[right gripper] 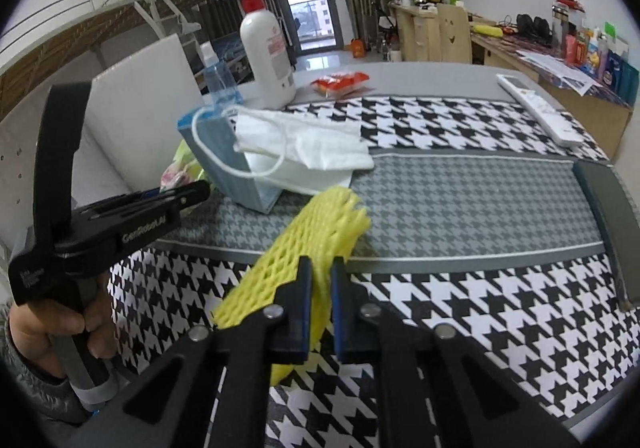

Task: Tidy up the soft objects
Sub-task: 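Carry the wipe pack over the foam box with the left gripper while the right gripper lifts the mesh sleeve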

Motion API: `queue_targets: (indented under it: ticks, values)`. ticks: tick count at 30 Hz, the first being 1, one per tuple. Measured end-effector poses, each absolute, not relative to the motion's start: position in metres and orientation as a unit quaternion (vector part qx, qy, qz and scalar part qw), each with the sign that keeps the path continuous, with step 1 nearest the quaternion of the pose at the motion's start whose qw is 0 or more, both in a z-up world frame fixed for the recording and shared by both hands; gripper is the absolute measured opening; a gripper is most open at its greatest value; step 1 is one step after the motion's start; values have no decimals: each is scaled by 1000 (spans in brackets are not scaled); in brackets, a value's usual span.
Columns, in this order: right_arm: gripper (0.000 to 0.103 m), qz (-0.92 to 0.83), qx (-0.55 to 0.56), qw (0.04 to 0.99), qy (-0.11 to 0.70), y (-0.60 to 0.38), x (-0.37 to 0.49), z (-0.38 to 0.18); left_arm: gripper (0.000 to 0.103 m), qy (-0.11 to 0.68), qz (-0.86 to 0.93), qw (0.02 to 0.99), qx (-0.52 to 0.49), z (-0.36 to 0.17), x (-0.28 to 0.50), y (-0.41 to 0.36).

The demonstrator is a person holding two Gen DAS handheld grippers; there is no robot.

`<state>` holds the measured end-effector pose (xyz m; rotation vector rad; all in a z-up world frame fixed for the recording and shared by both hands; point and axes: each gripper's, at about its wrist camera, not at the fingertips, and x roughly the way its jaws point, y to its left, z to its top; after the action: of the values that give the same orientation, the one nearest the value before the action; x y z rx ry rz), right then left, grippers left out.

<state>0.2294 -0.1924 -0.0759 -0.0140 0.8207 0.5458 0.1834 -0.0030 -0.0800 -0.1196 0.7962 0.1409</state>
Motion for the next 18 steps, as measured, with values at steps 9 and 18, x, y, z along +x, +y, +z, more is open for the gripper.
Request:
queue_targets:
  ticks: [9,18]
  values:
    - [11,258,1,893,368,-200,216,-58,24,358,61,930,-47,-63,159,-6]
    - [11,259,6,903,342,-202,206,-42,24,321,58,945,-38,-45,134,-6]
